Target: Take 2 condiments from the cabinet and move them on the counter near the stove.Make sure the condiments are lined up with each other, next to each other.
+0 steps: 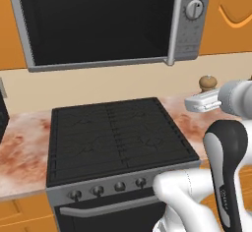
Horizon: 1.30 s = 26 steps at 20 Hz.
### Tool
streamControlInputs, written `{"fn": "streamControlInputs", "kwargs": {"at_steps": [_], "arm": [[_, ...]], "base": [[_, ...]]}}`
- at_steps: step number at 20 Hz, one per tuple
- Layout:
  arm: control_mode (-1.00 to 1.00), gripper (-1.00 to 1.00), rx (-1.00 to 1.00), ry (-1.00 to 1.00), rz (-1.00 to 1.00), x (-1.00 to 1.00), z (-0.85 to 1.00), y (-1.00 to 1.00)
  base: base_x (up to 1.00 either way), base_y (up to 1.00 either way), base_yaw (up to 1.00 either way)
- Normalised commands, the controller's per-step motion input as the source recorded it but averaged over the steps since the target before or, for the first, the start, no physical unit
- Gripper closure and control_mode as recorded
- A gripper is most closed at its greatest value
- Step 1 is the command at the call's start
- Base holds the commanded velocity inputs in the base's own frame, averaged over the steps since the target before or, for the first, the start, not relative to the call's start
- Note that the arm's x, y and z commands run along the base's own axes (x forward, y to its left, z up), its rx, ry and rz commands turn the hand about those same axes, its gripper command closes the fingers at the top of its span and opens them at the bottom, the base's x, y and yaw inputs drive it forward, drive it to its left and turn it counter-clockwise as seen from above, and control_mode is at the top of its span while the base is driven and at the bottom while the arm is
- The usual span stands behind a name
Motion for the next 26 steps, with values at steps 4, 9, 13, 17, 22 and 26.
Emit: {"fn": "streamControlInputs", "kwargs": {"at_steps": [4,9,13,17,22,26], "arm": [[1.00,1.00,0.00,0.00,0.00,0.00,0.00,0.00],[1.00,1.00,0.00,0.00,0.00,0.00,0.00,0.00],[1.00,1.00,0.00,0.00,0.00,0.00,0.00,0.00],[1.00,1.00,0.00,0.00,0.00,0.00,0.00,0.00],[1.00,1.00,0.00,0.00,0.00,0.00,0.00,0.00],[-1.00,1.00,-0.03,0.17,0.06,0.02,-0.54,-0.19]], "base": [[0.53,0.00,0.00],[0.48,0.04,0.00],[0.14,0.06,0.00],[0.00,0.00,0.00],[0.03,0.00,0.00],[0.00,0.00,0.00]]}}
